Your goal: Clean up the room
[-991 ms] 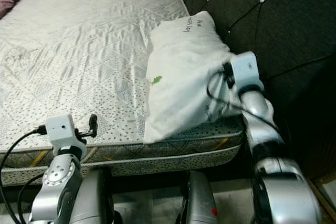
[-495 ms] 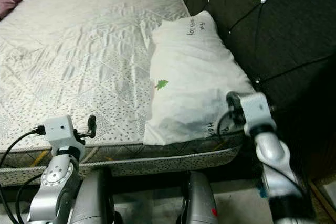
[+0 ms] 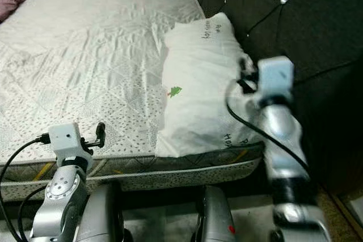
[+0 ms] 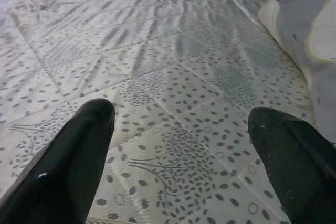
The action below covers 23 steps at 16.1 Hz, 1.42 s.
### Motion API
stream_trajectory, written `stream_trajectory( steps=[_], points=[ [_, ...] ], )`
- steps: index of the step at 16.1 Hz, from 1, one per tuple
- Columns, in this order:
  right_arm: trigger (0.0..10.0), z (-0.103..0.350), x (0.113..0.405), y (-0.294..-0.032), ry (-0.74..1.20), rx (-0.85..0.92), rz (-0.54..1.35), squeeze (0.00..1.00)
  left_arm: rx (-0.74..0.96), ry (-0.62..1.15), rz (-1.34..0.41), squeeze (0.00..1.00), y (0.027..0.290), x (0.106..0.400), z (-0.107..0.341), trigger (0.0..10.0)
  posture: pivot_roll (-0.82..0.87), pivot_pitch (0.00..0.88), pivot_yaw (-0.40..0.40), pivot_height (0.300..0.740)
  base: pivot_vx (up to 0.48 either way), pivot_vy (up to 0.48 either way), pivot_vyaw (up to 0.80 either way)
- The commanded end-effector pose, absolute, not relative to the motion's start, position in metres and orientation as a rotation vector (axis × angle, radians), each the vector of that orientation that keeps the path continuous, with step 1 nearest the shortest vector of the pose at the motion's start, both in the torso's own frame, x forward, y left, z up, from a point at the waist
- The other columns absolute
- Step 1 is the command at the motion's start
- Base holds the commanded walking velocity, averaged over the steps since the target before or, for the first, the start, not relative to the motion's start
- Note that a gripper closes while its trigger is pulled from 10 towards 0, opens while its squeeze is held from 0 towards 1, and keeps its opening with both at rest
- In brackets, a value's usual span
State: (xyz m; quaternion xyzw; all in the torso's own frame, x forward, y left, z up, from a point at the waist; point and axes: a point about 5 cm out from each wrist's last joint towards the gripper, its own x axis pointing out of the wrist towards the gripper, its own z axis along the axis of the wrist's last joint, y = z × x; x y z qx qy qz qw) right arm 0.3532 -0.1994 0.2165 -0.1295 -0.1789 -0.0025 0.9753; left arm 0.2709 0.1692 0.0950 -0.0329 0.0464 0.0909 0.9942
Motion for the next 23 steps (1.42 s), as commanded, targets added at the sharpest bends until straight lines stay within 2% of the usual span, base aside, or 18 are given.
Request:
stream_trajectory(
  steps=[1, 4, 6, 8, 9, 13, 14, 15, 16, 20, 22, 23],
  points=[
    [10.0, 0.217, 0.365, -0.186, -0.328, -0.237, 0.039, 1.00, -0.065, 0.098, 0.195, 0.00, 0.171, 0.270, 0.094, 10.0, 0.07, 0.047, -0.042, 0.540, 0.000, 0.000, 0.00],
    [10.0, 0.194, 0.378, -0.167, -0.190, -0.239, 0.069, 1.00, -0.067, 0.087, 0.204, 0.00, 0.171, 0.271, 0.097, 10.0, 0.10, 0.043, -0.050, 0.540, 0.000, 0.000, 0.00],
    [10.0, 0.160, 0.380, -0.157, -0.009, -0.212, 0.094, 1.00, -0.066, 0.088, 0.219, 0.00, 0.175, 0.270, 0.096, 10.0, 0.10, 0.040, -0.052, 0.540, 0.000, 0.000, 0.00],
    [10.0, 0.131, 0.376, -0.149, 0.115, -0.183, 0.119, 1.00, -0.069, 0.090, 0.218, 0.00, 0.174, 0.271, 0.096, 10.0, 0.10, 0.038, -0.055, 0.540, 0.000, 0.000, 0.00],
    [10.0, 0.108, 0.371, -0.144, 0.241, -0.154, 0.134, 1.00, -0.073, 0.090, 0.217, 0.00, 0.173, 0.273, 0.096, 10.0, 0.10, 0.039, -0.056, 0.540, 0.000, 0.000, 0.00],
    [10.0, 0.077, 0.360, -0.130, 0.409, -0.053, 0.177, 0.98, -0.083, 0.094, 0.214, 0.00, 0.170, 0.275, 0.096, 10.0, 0.10, 0.036, -0.063, 0.540, 0.000, 0.000, 0.00],
    [10.0, 0.077, 0.360, -0.129, 0.415, -0.054, 0.185, 0.89, -0.084, 0.094, 0.214, 0.00, 0.170, 0.276, 0.096, 10.0, 0.10, 0.030, -0.064, 0.540, 0.000, 0.000, 0.00],
    [10.0, 0.081, 0.363, -0.126, 0.405, -0.027, 0.198, 0.47, -0.085, 0.090, 0.217, 0.00, 0.171, 0.278, 0.097, 10.0, 0.10, 0.022, -0.064, 0.540, 0.000, 0.000, 0.00],
    [10.0, 0.085, 0.365, -0.126, 0.386, 0.001, 0.193, 0.00, -0.085, 0.085, 0.219, 0.00, 0.171, 0.278, 0.097, 10.0, 0.10, 0.018, -0.064, 0.540, 0.000, 0.000, 0.00],
    [10.0, 0.128, 0.379, -0.137, 0.116, 0.024, 0.139, 0.00, -0.097, 0.035, 0.220, 0.00, 0.171, 0.282, 0.104, 10.0, 0.09, 0.002, -0.061, 0.540, 0.000, 0.000, 0.00],
    [10.0, 0.134, 0.376, -0.140, 0.039, -0.110, 0.067, 0.00, -0.103, 0.007, 0.205, 0.00, 0.168, 0.283, 0.108, 10.0, 0.09, 0.002, -0.061, 0.540, 0.000, 0.000, 0.00],
    [10.0, 0.136, 0.367, -0.135, -0.032, -0.069, 0.164, 0.00, -0.079, -0.030, 0.186, 0.00, 0.165, 0.283, 0.112, 10.0, 0.07, 0.000, -0.051, 0.540, 0.000, 0.000, 0.00]
  ],
)
